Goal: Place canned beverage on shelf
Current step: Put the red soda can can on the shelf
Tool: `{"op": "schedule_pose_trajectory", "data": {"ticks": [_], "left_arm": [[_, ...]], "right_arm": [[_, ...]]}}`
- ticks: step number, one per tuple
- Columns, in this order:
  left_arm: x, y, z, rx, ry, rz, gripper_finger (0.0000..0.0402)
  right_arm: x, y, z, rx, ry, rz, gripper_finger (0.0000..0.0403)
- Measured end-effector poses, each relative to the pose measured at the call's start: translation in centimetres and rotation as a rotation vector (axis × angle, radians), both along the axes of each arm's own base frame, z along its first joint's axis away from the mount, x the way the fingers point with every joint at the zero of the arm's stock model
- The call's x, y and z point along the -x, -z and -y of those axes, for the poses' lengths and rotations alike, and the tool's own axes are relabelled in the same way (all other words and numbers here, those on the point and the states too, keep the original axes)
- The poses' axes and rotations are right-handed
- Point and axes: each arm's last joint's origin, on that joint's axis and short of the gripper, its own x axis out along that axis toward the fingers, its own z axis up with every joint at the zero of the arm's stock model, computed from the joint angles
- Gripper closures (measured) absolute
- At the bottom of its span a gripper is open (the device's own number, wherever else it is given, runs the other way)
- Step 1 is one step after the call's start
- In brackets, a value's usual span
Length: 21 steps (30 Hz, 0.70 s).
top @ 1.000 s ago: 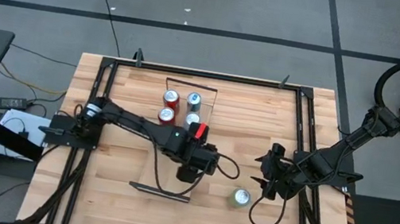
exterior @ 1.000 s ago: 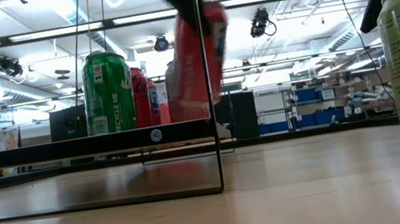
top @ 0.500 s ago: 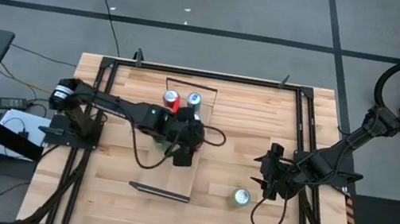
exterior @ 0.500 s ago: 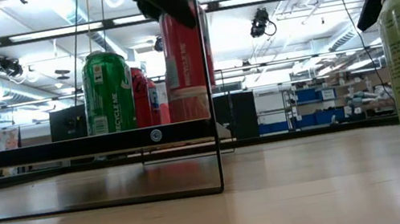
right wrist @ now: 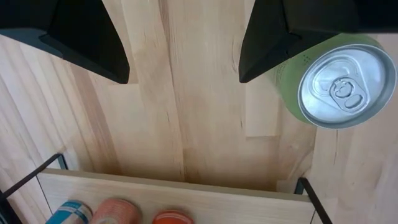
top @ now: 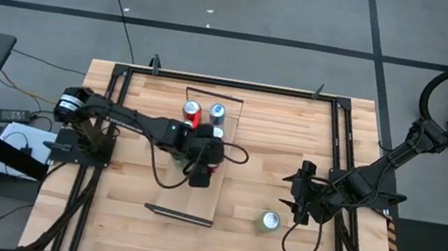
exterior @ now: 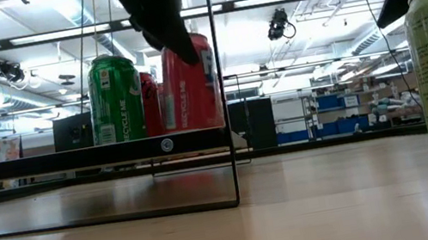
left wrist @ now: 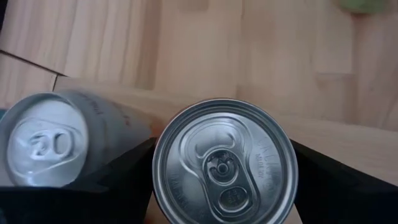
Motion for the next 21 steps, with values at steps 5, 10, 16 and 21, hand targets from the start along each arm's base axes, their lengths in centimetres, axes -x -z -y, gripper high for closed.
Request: {"op": "schedule_pose_trajectory", "data": {"ticks": [5,10,16,21], "left_arm": [[0.0,0.1,-0.8,0.001,-0.027,-0.012,0.0081],[0.2,0.2,-1.4,0.007,-0.057,-0.033,0.0053],[0.1,0.1,-1.4,0.001,-0.054,-0.028,0.0035],[0.3,0.0,-1.2,-0.004,-0.047,-0.033,0.0029]], "right_arm": [[0.0,0.0,0.0,0.000,0.000,-0.001,0.0089],[0.0,0.0,0.0,-0.001,-0.001,-0.001,0.0089],[0.0,0.0,0.0,-0.004,-0.003,-0.003,0.0089],[0.0,0.0,0.0,-0.004,-0.003,-0.003,0.0089]]}}
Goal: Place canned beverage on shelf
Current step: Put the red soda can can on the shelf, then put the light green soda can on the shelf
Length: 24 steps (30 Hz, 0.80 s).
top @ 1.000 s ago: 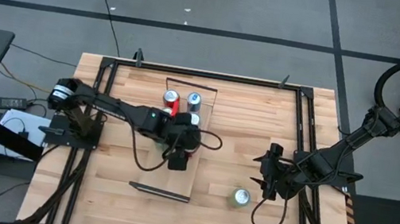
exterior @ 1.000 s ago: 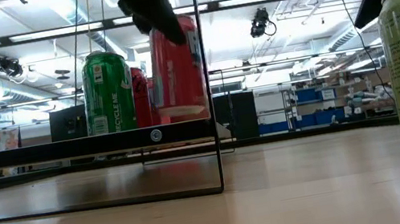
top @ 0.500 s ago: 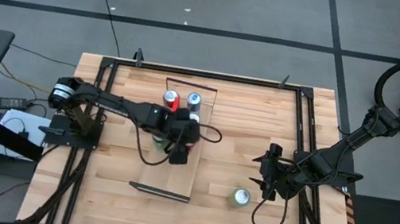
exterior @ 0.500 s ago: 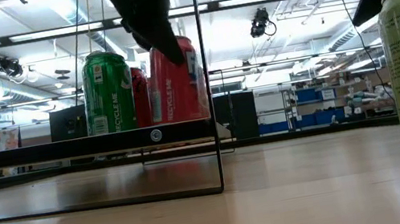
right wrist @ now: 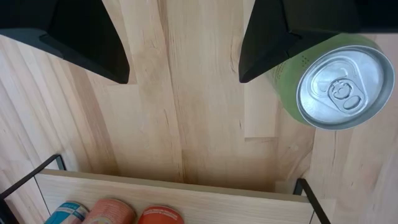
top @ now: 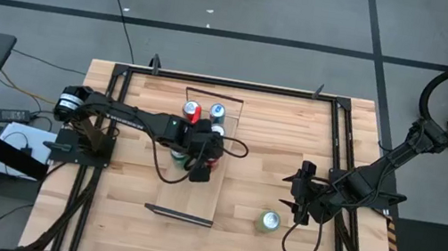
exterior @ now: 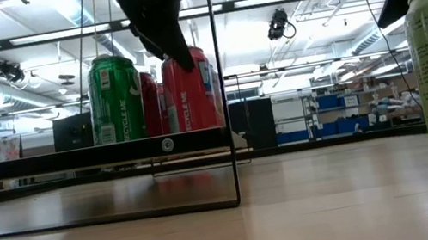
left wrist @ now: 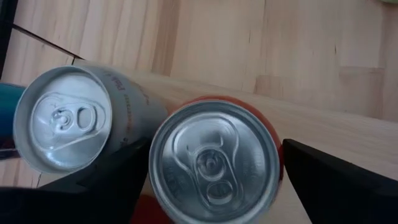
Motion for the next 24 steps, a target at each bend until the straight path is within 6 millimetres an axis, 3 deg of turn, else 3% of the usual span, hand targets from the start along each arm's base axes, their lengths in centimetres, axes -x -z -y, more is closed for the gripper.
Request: {"op": "schedule_pose_trajectory", "data": {"ticks": [5,15,24], "left_arm": [[0.4,-1.0,0.6,-0.020,0.016,-0.007,0.0029],[-0.1,-5.4,2.5,-0.110,0.090,0.115,0.0028],[-1.9,-5.5,4.9,-0.027,0.172,0.278,0.0028]], "right_arm": [[0.0,0.0,0.0,0.006,-0.006,-0.001,0.0089],[-0.3,-1.2,-0.7,-0.040,-0.128,-0.015,0.0089],[0.5,-1.2,-1.2,-0.112,-0.124,-0.075,0.0089]]}}
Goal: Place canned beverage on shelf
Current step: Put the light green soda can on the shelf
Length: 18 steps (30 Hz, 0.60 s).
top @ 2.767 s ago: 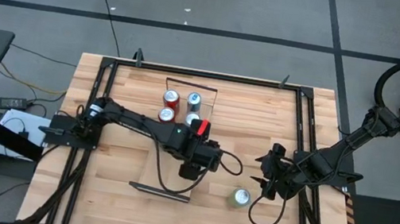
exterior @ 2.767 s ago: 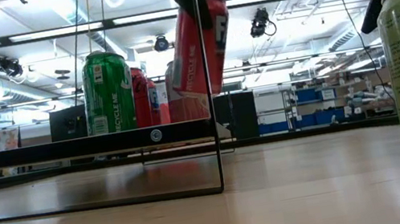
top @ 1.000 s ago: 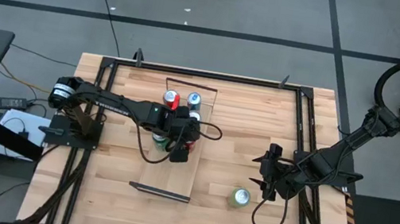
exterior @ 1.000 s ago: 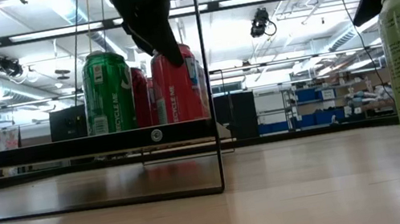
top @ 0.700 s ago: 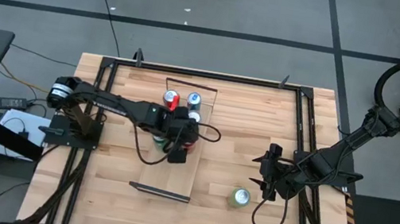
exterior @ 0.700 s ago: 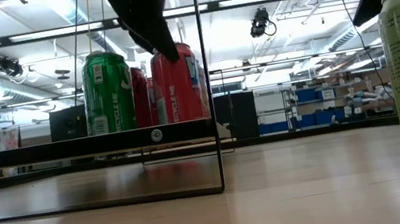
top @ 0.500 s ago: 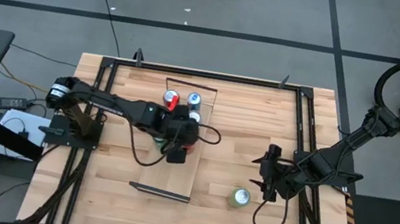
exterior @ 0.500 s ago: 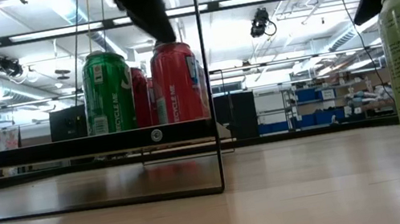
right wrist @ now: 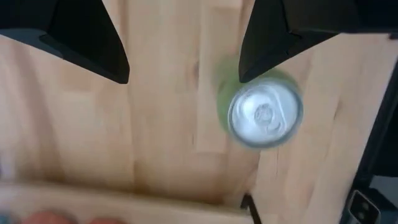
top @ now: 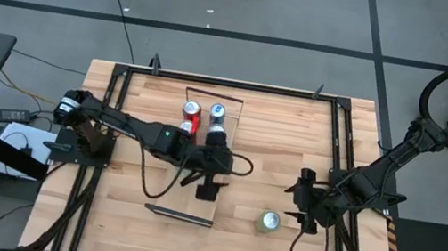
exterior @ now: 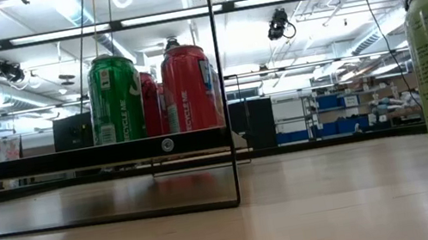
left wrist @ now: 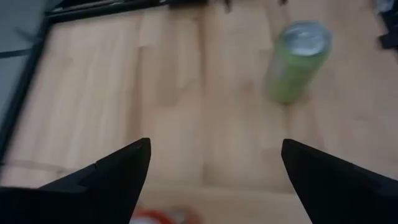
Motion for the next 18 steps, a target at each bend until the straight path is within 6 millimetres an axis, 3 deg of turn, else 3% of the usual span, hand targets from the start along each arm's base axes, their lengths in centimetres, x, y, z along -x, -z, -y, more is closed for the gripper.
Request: {"op": "schedule_pose_trajectory", "data": {"ticks": [8,18], "left_arm": [[-2.3,2.0,1.4,0.028,0.080,0.044,0.0028],[-2.9,1.2,1.5,0.025,0.097,0.140,0.0028]], "right_arm": [[0.0,2.9,-2.0,-0.078,0.044,-0.144,0.0089],[-2.0,7.3,-5.4,-0.129,0.166,-0.188,0.0089]]}}
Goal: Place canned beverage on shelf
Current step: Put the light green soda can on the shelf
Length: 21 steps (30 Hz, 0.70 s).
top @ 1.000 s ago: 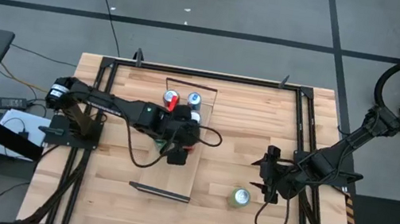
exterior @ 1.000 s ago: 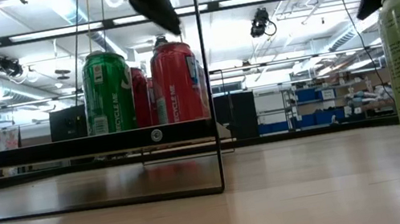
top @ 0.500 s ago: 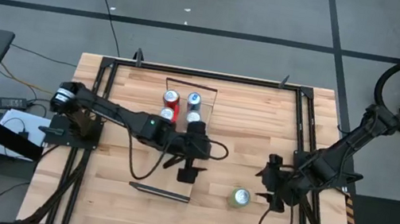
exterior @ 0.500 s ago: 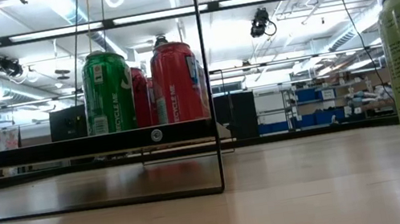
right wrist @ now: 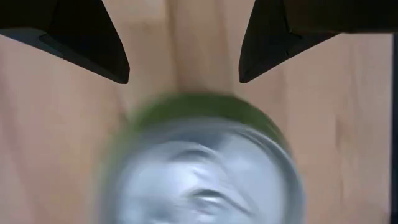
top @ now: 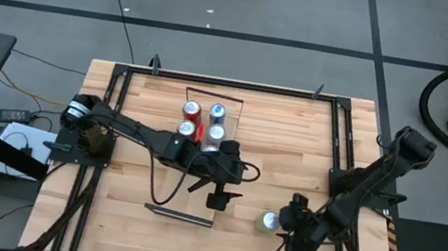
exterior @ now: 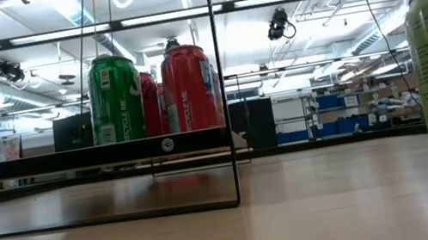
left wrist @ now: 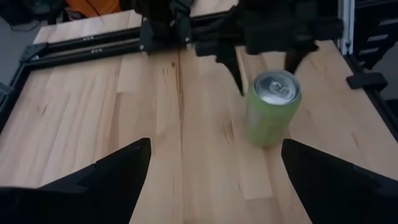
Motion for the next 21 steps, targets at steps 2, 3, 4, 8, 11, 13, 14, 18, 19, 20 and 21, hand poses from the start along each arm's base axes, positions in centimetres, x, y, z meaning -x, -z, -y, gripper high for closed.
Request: {"op": "schedule_pose_trajectory", "data": {"ticks": [2,3,4,8,11,13,14,18,19,20,21], "left_arm": [[-0.3,0.5,0.1,0.002,-0.005,-0.005,0.0028],[-0.4,0.7,0.1,0.000,-0.006,-0.016,0.0028],[-0.4,1.0,0.1,0.001,-0.009,-0.029,0.0028],[-0.8,1.6,0.4,0.002,-0.003,-0.029,0.0028],[-1.3,2.3,0.7,0.009,0.008,-0.041,0.0028],[-1.3,2.5,0.7,0.036,0.017,-0.047,0.0028],[-1.5,2.4,0.8,0.045,0.022,-0.033,0.0028],[-1.5,3.0,0.8,0.030,0.036,-0.066,0.0028],[-1.6,3.2,0.8,0.024,0.040,-0.070,0.0028],[-1.6,3.2,0.8,0.021,0.041,-0.072,0.0028],[-1.6,3.4,0.8,0.019,0.040,-0.080,0.0028]], "right_arm": [[-0.4,0.7,-0.6,-0.012,0.011,0.012,0.0089],[-0.6,1.0,-0.8,-0.020,0.020,0.023,0.0089],[-0.8,1.3,-1.0,-0.020,0.033,0.034,0.0089],[-1.2,2.3,-1.1,0.032,0.111,0.082,0.0089],[-1.4,2.7,-1.0,0.081,0.131,0.105,0.0089],[-1.6,2.8,-0.8,0.111,0.141,0.126,0.0089],[-1.7,2.7,-0.7,0.135,0.146,0.137,0.0089],[-2.2,2.6,0.2,0.247,0.130,0.169,0.0089],[-2.4,2.6,0.5,0.275,0.118,0.168,0.0089],[-2.7,2.6,0.8,0.296,0.111,0.166,0.0089],[-2.9,2.6,1.1,0.316,0.101,0.161,0.0089]]}}
